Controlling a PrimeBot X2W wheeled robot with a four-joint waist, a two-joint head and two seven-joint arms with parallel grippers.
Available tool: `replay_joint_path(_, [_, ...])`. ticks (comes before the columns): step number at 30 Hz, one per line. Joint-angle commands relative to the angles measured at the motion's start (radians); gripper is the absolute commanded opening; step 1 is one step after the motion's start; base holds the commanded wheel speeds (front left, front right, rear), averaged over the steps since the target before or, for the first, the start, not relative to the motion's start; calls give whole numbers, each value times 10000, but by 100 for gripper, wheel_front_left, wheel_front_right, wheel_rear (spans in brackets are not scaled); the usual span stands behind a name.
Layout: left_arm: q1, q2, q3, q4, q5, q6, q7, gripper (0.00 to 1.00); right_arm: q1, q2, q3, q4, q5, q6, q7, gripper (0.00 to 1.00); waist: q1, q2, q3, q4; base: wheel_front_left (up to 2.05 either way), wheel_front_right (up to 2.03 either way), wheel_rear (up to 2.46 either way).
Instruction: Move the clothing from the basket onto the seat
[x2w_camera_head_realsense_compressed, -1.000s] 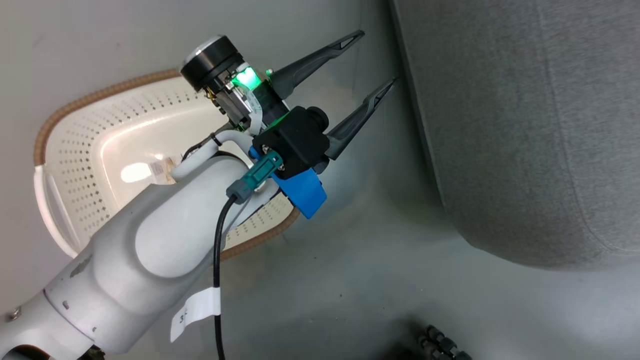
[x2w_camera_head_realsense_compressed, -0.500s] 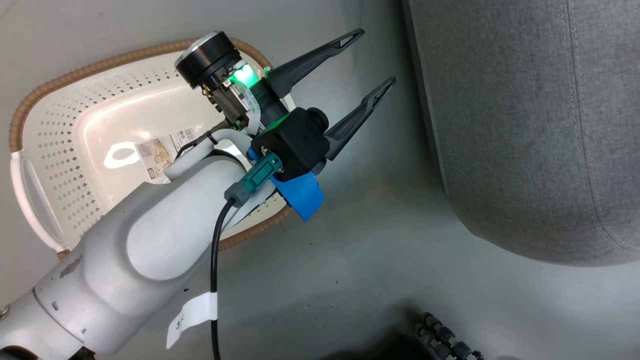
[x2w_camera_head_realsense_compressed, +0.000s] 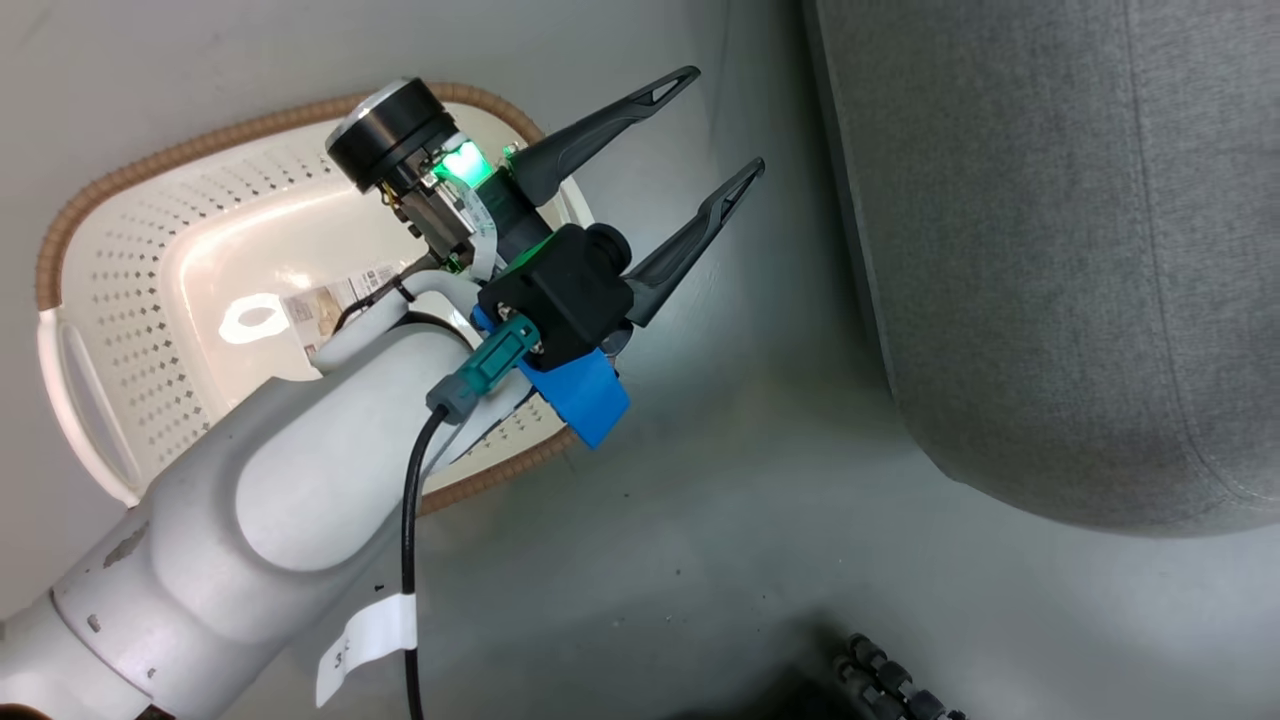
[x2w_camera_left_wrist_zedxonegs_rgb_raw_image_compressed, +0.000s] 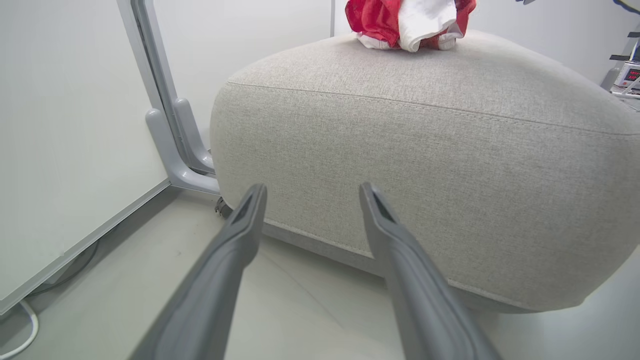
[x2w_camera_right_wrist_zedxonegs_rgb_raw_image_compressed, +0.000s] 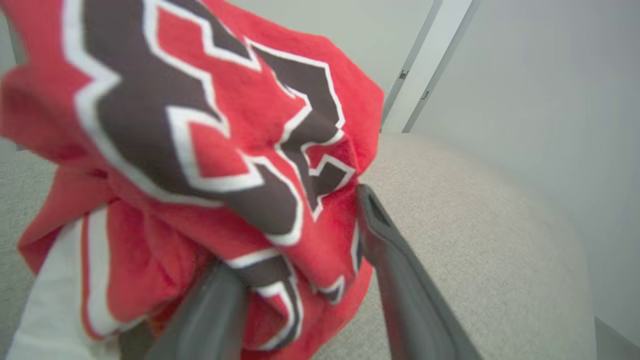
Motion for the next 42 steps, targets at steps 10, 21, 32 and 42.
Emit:
replay_joint_path(10, [515, -359, 115, 407, -311, 213, -424, 100, 2611, 351, 514, -1492, 303, -1, -8, 100, -1, 0, -1358, 73, 0, 0, 0])
replay_joint_path(21, [1738, -693, 1045, 407, -726, 593, -571, 100, 4850, 461, 1142, -2536, 930, 1, -10, 100, -1, 0, -3137, 283, 0, 0, 0])
replay_joint_path(32, [3824, -1143, 3570, -323, -487, 944, -575, 100, 6063, 1449, 2757, -5156, 988, 1, -8, 100, -1, 0, -4959, 1049, 0, 0, 0])
replay_joint_path(42, [5437, -1759, 6227, -945, 232, 1100, -576, 100, 6209, 1826, 4250, -5821, 954, 1, -8, 100, -1, 0, -5973, 2168, 0, 0, 0])
